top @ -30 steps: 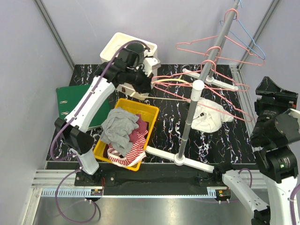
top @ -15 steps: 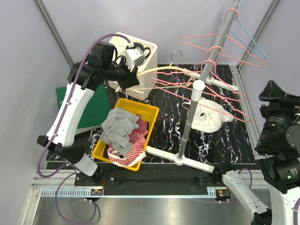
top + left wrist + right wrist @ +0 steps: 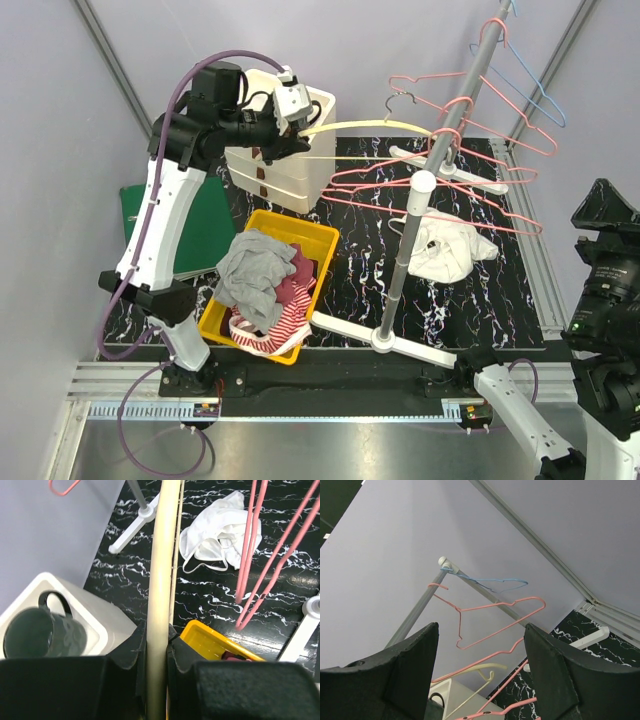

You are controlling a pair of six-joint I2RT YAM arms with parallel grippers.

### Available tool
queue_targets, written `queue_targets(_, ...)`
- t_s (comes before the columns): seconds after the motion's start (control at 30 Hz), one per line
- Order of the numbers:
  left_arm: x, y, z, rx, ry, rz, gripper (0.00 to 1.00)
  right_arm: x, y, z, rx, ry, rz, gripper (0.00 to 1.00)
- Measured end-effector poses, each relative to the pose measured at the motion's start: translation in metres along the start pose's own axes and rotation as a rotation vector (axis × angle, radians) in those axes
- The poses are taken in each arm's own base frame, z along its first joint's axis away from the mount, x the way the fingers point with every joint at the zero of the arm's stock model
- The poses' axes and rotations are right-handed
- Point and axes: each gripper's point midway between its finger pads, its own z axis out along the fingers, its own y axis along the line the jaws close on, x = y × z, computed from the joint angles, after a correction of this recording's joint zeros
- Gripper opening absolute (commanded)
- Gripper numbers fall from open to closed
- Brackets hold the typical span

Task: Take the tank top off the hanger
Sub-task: Place the hanger at the clothesline.

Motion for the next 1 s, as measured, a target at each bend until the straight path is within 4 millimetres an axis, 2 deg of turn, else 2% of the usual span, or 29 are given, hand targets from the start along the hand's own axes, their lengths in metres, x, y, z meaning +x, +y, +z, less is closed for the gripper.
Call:
queue_targets(0.13, -0.008, -0.005, 0.004, 0.067, -0.059, 0.064, 0.0, -0.005, 0.002, -0.002, -0.01, -0.006, -0.024, 0.77)
queue_targets(0.3, -0.031, -0.004, 0.016, 0.144, -0.167, 0.093, 0.0, -0.01, 0.003, -0.003, -0.016, -0.014, -0.04, 0.77)
queue_targets(0.5, -0.043, -0.005, 0.033, 0.236, -0.263, 0.041, 0.0, -0.014, 0.001, -0.006, -0.018, -0.021, -0.037, 0.77)
queue_targets(0.6, -0.049, -0.011, 0.038, 0.262, -0.286, 0.022, 0.0, -0.013, -0.001, -0.007, -0.018, -0.021, -0.037, 0.77)
queue_targets(0.87, -0.086, -0.038, 0.062, 0.343, -0.38, -0.001, 0.0, -0.002, -0.008, -0.007, -0.007, -0.005, -0.056, 0.77)
queue_targets(1.0, -0.091, -0.039, 0.075, 0.361, -0.4, -0.05, 0.0, -0.009, -0.011, -0.012, -0.012, -0.015, -0.049, 0.77)
